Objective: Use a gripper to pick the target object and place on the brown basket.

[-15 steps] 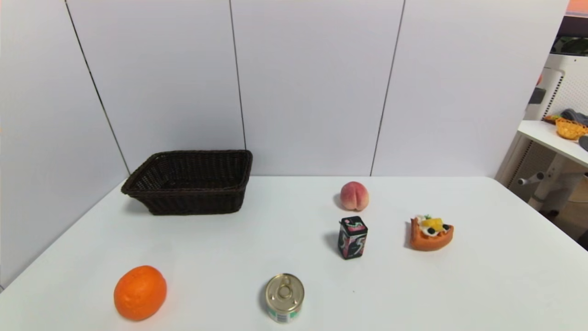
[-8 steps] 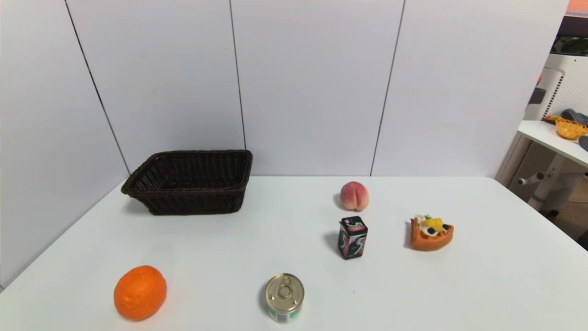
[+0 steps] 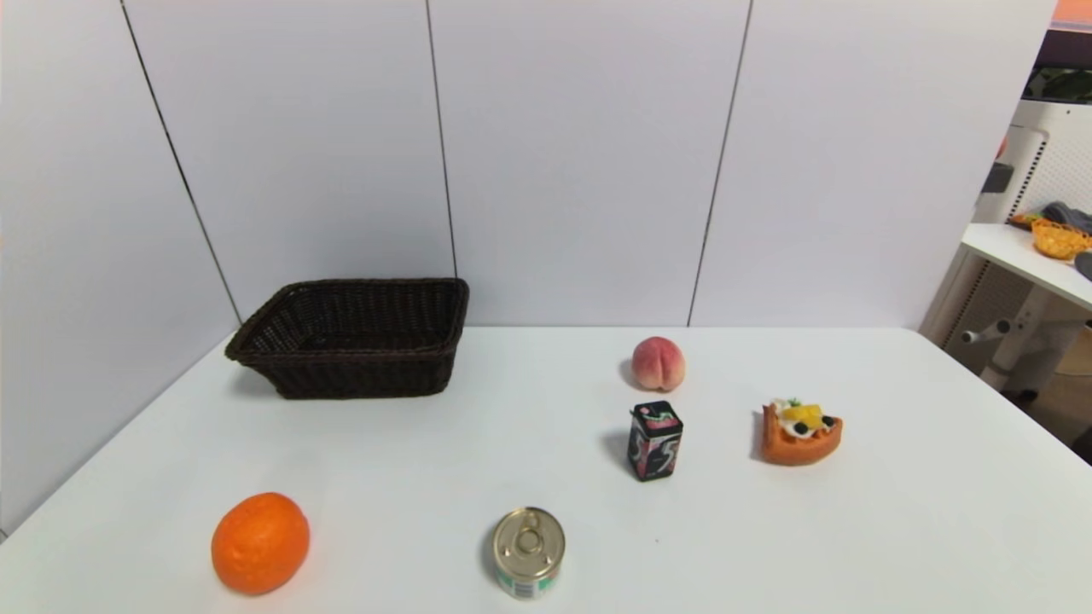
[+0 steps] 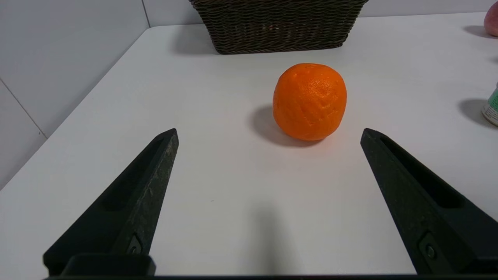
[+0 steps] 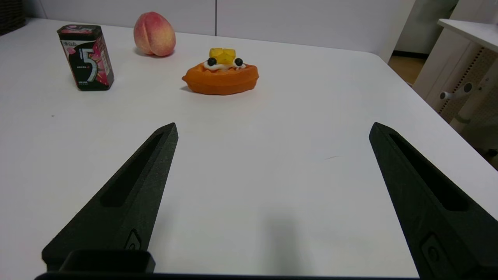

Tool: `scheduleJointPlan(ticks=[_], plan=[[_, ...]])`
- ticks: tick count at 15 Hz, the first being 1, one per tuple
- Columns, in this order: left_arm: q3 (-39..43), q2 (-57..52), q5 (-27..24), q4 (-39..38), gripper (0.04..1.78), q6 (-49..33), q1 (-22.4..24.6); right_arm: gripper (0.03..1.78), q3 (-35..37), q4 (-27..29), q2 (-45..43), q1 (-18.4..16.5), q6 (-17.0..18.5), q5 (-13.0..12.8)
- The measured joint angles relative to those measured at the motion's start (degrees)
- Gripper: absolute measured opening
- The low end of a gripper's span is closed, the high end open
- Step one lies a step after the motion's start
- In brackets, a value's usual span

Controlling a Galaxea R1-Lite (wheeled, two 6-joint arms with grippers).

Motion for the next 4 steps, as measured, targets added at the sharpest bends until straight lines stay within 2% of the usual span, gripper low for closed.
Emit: scheduleJointPlan(ticks=[4], plan=[[0.00, 0.00, 0.00, 0.02, 1.69, -0.02, 0.00, 1.70, 0.00, 0.11, 0.00, 0.00, -0.06, -0.06]])
